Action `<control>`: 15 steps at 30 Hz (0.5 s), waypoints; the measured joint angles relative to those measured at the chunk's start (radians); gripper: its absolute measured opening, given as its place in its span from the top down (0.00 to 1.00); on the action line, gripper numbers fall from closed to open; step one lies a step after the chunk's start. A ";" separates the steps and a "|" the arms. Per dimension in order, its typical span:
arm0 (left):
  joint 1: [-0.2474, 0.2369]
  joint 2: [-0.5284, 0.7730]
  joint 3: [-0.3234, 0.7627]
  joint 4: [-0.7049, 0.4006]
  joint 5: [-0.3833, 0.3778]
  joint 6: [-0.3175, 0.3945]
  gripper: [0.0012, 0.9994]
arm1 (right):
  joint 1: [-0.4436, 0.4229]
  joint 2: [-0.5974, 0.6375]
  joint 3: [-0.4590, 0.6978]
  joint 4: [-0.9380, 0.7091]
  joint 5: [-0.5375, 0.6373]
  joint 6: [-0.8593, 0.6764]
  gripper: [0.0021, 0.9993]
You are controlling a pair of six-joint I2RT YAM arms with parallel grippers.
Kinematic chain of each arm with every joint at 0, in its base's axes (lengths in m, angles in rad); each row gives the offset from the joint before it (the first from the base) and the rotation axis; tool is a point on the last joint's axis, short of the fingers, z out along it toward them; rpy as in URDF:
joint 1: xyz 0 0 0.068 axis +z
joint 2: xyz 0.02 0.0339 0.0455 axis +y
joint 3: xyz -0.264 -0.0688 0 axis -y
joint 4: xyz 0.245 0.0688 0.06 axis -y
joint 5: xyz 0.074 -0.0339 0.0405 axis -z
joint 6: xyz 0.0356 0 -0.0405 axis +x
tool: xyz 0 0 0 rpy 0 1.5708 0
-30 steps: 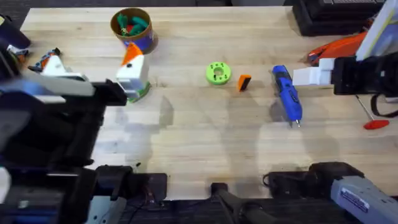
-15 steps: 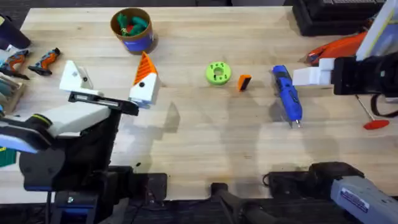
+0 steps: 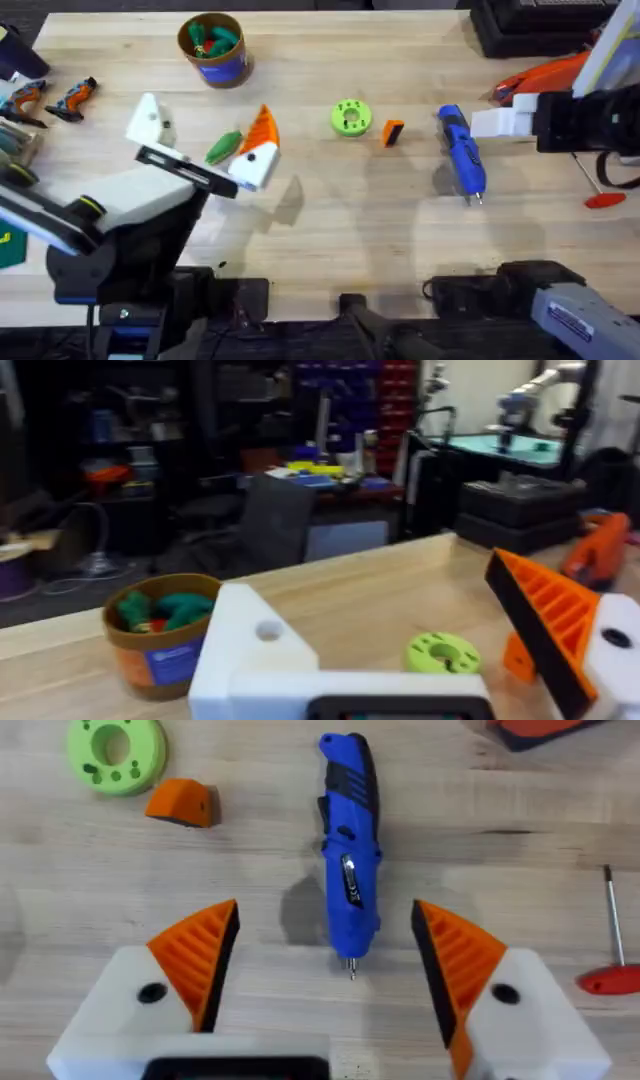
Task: Pick up the gripper from the table and insert it into the empty holder that is missing its gripper. Then pick up a screw, insert it into the mounting hole, and use the screwdriver to tighten it. Finally, clean up the table by picking up the vegetable and placing it into the bucket.
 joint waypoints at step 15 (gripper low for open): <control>0.000 0.000 -0.021 -0.053 0.458 -0.002 0.01 | 0.000 0.000 0.000 0.000 0.000 0.000 0.01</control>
